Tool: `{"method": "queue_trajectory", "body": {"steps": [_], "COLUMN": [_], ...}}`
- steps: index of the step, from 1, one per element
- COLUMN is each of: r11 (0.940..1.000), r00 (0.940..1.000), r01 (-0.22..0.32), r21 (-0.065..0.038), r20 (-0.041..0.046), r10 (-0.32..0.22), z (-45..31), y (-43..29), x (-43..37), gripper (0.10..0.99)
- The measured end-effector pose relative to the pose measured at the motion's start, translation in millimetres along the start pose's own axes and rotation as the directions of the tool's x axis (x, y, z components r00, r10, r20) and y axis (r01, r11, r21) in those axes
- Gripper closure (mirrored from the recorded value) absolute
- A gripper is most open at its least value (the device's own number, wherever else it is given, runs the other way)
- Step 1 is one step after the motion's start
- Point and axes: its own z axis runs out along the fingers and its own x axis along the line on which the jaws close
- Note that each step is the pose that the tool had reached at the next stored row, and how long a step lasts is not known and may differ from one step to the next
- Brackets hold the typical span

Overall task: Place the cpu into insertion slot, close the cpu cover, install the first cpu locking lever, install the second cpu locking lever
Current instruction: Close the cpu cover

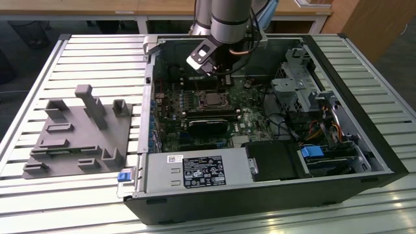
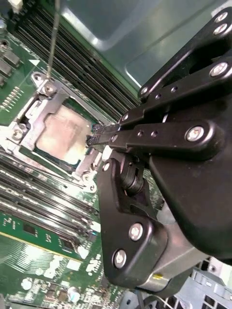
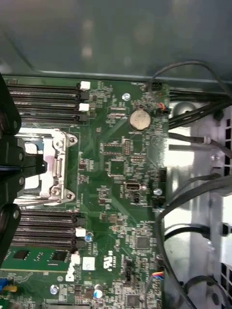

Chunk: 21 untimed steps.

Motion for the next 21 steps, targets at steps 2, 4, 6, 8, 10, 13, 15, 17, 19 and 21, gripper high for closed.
{"method": "queue_trajectory", "body": {"steps": [2,4,6,8,10,13,15,17,19,21], "r11": [1.0000,1.0000,1.0000,1.0000,1.0000,0.9999,0.9999,0.9999,0.9999,0.9999], "r00": [1.0000,1.0000,1.0000,1.0000,1.0000,0.9999,0.9999,0.9999,0.9999,0.9999], "r01": [0.000,0.001,0.003,0.006,0.008,0.010,0.011,0.012,0.013,0.015], "r21": [0.000,0.000,0.000,0.000,0.000,0.000,0.000,0.000,0.000,0.000], "r20": [0.0000,0.0001,-0.0001,-0.0001,-0.0003,-0.0002,-0.0003,-0.0003,-0.0005,-0.0004], "r10": [0.000,-0.001,-0.003,-0.006,-0.008,-0.010,-0.011,-0.012,-0.013,-0.015], "z": [1.2,2.2,3.5,5.0,6.5,9.6,12.3,15.3,18.2,20.3], "y": [-6.1,-12.4,-18.5,-25.0,-29.5,-32.8,-34.4,-36.0,-37.5,-38.9], "x": [0.1,0.1,0.3,0.2,0.2,0.1,0.1,0.0,-0.1,-0.1], "gripper": [0.961,0.961,0.961,0.961,0.961,0.961,0.961,0.961,0.961,0.961]}}
